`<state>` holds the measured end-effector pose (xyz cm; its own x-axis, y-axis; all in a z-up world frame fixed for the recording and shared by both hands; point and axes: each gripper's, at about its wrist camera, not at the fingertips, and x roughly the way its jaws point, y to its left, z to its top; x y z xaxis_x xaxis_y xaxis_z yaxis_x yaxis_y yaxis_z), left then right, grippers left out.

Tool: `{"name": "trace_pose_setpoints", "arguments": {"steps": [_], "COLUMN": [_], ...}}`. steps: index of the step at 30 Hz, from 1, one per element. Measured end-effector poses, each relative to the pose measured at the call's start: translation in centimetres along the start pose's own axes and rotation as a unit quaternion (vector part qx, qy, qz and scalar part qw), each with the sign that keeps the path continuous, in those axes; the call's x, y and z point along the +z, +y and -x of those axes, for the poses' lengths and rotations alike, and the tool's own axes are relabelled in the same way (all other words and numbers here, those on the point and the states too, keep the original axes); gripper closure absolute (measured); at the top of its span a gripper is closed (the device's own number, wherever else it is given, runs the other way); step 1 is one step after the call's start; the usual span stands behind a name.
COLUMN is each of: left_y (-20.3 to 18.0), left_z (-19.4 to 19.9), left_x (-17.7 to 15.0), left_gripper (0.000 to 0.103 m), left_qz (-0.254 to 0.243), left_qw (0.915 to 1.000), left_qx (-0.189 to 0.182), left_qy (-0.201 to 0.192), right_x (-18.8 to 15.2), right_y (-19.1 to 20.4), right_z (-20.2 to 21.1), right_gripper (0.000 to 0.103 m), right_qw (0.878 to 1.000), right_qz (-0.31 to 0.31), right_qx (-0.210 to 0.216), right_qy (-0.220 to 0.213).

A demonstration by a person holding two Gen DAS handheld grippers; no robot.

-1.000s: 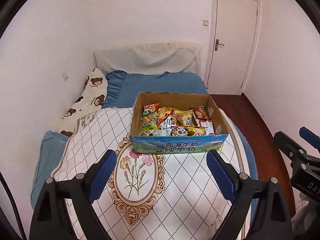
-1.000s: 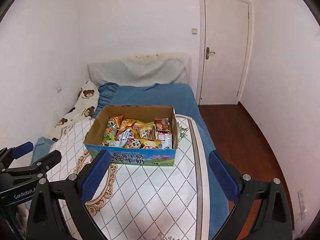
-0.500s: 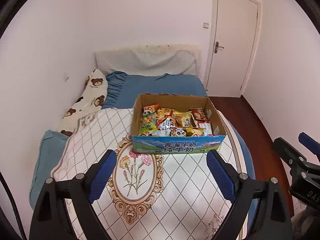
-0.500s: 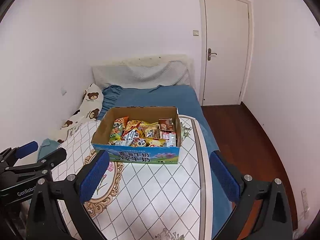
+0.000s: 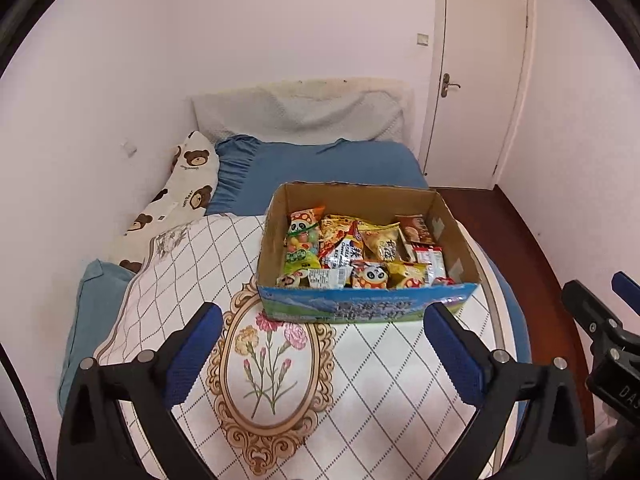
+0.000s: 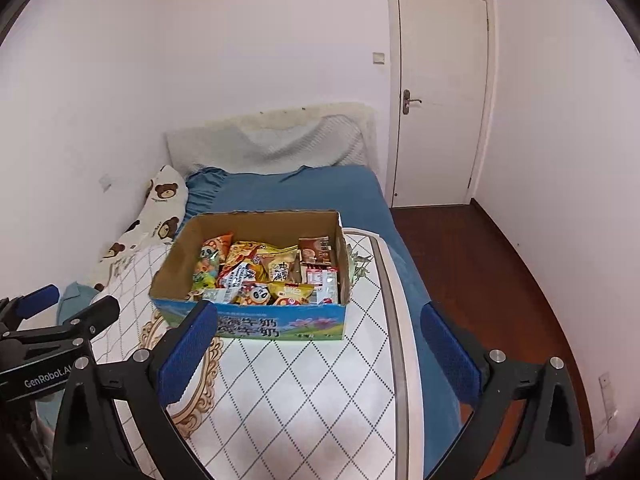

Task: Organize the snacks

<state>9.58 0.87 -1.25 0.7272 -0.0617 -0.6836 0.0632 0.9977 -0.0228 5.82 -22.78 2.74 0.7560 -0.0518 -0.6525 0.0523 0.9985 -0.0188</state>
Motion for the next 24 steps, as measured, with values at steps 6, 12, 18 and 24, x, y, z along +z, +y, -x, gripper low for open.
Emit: {"name": "trace_pose_setpoints", "arguments": {"steps": [6,12,18,24], "left_y": [-0.4,-0.7,-0.7,-0.6], "left_z": [-2.5,-4.4,-5.5,-5.5], "left_x": [1.0,1.6,1.6,1.6], "left_gripper": [0.000,0.000,0.000,0.000], "left_qz": [-0.006,-0.009,-0.009,-0.009], "left_qw": [0.9999,0.9996,0.9995,0.9995], "left_qx": [0.015,0.024,0.026,0.024], "left_qy": [0.002,0.010,0.018,0.018], "right_x": [0.6,0.9,1.1,1.2], "right_y": [-0.1,0.1,0.5,0.7], "right_z": [-3.4,-5.9,-6.7,-7.2], "right_gripper": [0.000,0.000,0.000,0.000], "right_qw": [1.000,1.000,1.000,1.000], "right_qz": [-0.001,-0.002,0.004,0.005], "right_qx": [0.002,-0.005,-0.008,-0.003], "right_qy": [0.008,0.016,0.017,0.020]}}
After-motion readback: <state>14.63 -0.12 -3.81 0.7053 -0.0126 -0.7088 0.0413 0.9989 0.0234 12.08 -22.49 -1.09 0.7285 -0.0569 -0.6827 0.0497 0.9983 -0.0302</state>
